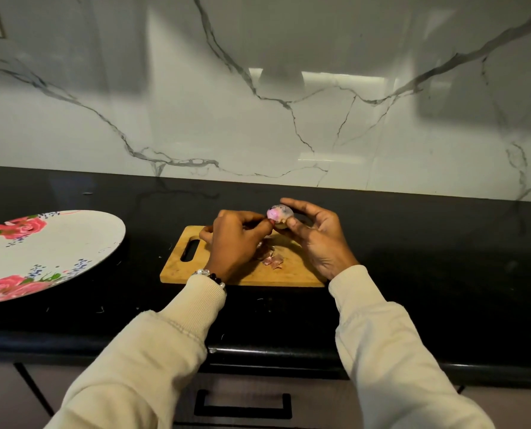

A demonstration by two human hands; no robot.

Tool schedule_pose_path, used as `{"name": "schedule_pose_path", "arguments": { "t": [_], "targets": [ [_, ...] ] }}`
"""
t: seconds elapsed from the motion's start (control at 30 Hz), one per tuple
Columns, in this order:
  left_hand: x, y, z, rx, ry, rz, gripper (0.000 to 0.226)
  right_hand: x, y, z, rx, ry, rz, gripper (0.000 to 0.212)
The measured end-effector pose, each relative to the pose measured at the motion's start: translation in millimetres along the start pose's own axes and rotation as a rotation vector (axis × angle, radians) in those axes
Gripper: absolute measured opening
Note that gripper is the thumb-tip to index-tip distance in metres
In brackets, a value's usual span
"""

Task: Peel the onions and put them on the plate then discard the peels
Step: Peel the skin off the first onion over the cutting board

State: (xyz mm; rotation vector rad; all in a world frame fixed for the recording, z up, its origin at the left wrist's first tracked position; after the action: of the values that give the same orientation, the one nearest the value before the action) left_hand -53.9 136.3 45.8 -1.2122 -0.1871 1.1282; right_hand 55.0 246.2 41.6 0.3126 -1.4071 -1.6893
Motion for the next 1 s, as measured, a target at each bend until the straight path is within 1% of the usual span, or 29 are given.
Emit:
{"name": "schedule_pose_path", "arguments": {
  "t": [0.07, 0.13, 0.27, 0.37, 0.5, 0.67, 0.77, 0.83, 1.0],
  "targets": [
    [0, -1, -3, -0.050, 0.007, -0.137, 0.014, 0, -2, 0, 0.015, -0.007, -0.001, 0.033],
    [2, 2, -3, -0.077, 0.021, -0.197, 0.011, 1, -5, 1, 0.026, -0.007, 0.008, 0.035],
    [2, 13, 2, -0.114, -0.008, -0.230, 0.014, 4, -4, 0, 0.014, -0.001, 0.026, 0.034],
    [0, 12, 1, -0.137, -0.037, -0.325, 0.016, 5, -4, 0, 0.006, -0.012, 0.034, 0.034],
    [7, 2, -5, -0.164, 0.024, -0.467, 0.013, 2, -3, 0, 0.008, -0.035, 0.020, 0.035],
    [9, 10, 0, -0.178, 0.042, -0.481, 0.016, 7, 3, -4, -0.019, -0.015, 0.006, 0.036],
    [6, 15, 1, -0.177, 0.015, -0.473, 0.010, 7, 2, -3, -0.020, -0.015, 0.002, 0.035],
    [5, 16, 2, -0.175, 0.000, -0.466, 0.011, 7, 1, -2, -0.037, -0.018, -0.007, 0.036],
    [10, 9, -1, -0.194, 0.040, -0.592, 0.014, 6, 1, -1, -0.056, -0.022, 0.003, 0.035]
  ]
}}
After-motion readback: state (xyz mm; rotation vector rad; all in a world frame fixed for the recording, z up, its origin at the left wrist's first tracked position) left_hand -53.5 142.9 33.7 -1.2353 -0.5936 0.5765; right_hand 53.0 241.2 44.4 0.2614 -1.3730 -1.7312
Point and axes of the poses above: each hand's wrist, its own z-axis towards the middle knuckle, its own x-axis out of the palm, y = z × x, the point moved 10 cm from there along z, towards the middle knuckle, and after that the axes turned 7 degrees about z, right-handed, at the moved point
